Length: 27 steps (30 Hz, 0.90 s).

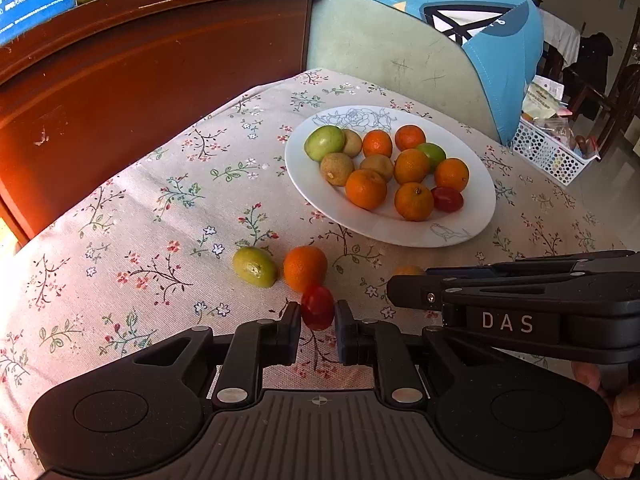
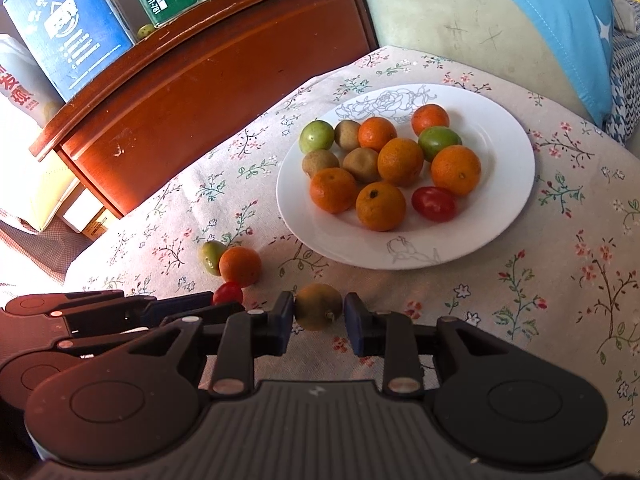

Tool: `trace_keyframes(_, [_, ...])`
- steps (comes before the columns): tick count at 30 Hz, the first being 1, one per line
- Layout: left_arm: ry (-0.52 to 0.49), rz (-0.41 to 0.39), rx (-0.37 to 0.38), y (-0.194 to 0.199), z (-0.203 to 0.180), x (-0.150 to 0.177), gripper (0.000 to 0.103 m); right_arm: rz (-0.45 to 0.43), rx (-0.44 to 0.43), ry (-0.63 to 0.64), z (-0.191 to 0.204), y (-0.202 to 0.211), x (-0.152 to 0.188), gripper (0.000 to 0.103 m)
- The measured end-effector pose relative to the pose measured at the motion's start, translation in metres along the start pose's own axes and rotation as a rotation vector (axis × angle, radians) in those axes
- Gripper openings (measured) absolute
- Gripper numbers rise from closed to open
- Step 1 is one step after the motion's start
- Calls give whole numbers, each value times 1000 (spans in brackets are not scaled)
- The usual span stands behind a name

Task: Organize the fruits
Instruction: 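Close the right tool on the brown fruit while the left tool grasps the red cherry tomato, then carry the brown fruit over the plate with the right tool while the left tool carries the tomato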

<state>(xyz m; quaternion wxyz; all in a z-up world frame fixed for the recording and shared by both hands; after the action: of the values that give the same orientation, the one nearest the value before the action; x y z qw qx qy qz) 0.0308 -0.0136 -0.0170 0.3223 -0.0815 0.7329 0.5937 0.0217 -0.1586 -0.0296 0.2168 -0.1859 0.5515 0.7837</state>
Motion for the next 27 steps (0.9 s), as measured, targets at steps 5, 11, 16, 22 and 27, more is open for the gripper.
trace_keyframes(5, [7,0,-6,0,1,0,16,3,12,27,3,-1,3,27])
trace_keyframes(11, [17,-14,-11,4,2,-3,16,-7,7,28,4,4,0,27])
trace_keyframes(16, [28,-47,5,11,0,-14,16,-62,-7,17,5,20,-14,27])
trace_keyframes(22, [53,-94,38,17,-4,-39,16,-139,-13,10,0,44,-37,27])
trace_keyframes(27, [51,-125,46,16,-10,-64,16,-179,11,11,-14,55,-56,27])
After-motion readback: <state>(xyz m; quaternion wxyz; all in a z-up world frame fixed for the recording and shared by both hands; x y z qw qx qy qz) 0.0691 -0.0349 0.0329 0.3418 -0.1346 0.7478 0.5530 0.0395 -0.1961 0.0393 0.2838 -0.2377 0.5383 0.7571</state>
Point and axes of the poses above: each gripper's, at about its wrist camera, not at the fingertips, and y roughly against the way its jaws point, z to its left, x to its underside, the point moved 4 cm from there along -y, roughly the way its jaws point, and after that the axes turned 4 degrees about z, right-handed, at the moved point
